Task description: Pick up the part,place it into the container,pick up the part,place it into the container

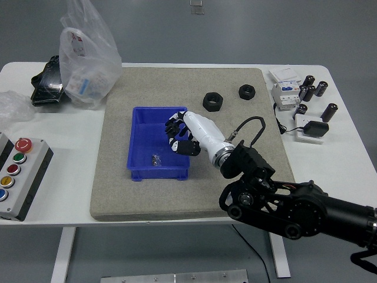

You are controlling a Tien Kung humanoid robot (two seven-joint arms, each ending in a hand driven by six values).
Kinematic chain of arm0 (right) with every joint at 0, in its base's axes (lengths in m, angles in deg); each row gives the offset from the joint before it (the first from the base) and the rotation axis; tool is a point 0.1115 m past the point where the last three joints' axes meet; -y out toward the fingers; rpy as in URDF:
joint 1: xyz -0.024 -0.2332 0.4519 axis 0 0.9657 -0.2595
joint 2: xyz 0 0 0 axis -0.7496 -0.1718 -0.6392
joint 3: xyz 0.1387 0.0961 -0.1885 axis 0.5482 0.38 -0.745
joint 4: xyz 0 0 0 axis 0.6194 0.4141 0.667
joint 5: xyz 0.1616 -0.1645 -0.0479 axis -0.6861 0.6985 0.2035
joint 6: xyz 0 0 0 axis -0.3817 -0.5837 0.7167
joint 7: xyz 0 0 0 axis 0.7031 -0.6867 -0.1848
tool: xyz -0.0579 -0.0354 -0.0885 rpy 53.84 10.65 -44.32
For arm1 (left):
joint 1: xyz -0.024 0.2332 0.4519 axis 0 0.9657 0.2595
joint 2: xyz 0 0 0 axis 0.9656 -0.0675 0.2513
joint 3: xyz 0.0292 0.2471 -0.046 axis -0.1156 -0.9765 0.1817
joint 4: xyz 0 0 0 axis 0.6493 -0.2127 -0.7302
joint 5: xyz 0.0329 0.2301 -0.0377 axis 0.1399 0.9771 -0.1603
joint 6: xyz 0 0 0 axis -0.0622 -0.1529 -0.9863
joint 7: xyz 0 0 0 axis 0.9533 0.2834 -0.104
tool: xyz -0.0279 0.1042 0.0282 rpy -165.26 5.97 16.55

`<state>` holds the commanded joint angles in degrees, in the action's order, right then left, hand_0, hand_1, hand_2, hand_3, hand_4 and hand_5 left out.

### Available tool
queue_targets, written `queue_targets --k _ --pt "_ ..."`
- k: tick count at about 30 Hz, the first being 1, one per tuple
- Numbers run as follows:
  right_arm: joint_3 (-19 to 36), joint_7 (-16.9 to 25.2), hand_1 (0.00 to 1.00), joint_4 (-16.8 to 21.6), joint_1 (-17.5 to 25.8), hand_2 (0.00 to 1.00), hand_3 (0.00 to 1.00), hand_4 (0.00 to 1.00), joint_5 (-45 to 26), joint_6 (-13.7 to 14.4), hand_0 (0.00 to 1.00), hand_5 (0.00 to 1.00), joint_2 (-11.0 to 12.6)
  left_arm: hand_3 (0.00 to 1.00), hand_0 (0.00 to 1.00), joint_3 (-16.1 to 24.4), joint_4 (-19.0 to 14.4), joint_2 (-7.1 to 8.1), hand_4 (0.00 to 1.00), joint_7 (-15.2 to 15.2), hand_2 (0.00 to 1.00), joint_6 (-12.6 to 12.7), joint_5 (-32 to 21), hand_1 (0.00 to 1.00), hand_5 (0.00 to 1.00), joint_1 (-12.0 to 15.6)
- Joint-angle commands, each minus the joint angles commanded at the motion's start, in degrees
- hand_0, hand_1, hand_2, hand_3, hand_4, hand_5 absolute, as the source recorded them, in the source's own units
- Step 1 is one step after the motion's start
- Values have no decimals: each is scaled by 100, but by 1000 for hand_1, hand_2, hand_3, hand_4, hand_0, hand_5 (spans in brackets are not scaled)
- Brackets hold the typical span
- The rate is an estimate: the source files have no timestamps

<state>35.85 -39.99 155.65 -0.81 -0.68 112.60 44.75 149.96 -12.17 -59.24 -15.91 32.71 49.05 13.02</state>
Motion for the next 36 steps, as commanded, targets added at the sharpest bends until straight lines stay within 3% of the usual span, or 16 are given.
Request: queue_targets --k 2,3,4,14,20,21,24,27,36 --pt "61 -34 656 39 -12 632 672 427 229 -241 517 2 -15 618 624 5 0 0 704 5 539 -1 9 541 377 2" --pt "84 -49 667 58 -19 678 707 436 346 -326 434 20 -17 618 624 7 0 1 705 8 538 -1 12 540 377 3" --pt "101 -60 667 73 -23 678 707 436 440 -377 434 20 -18 618 624 7 0 2 705 9 538 -1 14 540 377 4" --pt "121 -4 660 61 -32 674 703 471 510 -407 388 22 -14 619 624 -20 0 10 705 -4 538 -6 -3 540 377 -6" --pt "232 -272 663 45 8 680 706 498 479 -759 383 27 -24 618 624 -23 0 16 704 -3 540 -5 35 539 376 -4" --pt "262 -340 686 49 20 775 829 629 510 -832 382 30 -27 619 624 -18 0 16 702 -2 538 -4 44 539 343 -3" --pt "329 -466 686 67 46 775 829 629 631 -969 382 30 -35 619 624 -14 0 16 702 0 538 -3 46 539 343 3" --pt "364 -508 685 76 65 801 870 646 724 -987 376 33 -38 620 624 -9 0 14 700 2 539 -3 50 539 347 4" --pt "491 -589 681 122 147 801 870 654 959 -909 366 34 -11 619 624 -10 0 17 698 -5 539 -9 33 539 358 -2"
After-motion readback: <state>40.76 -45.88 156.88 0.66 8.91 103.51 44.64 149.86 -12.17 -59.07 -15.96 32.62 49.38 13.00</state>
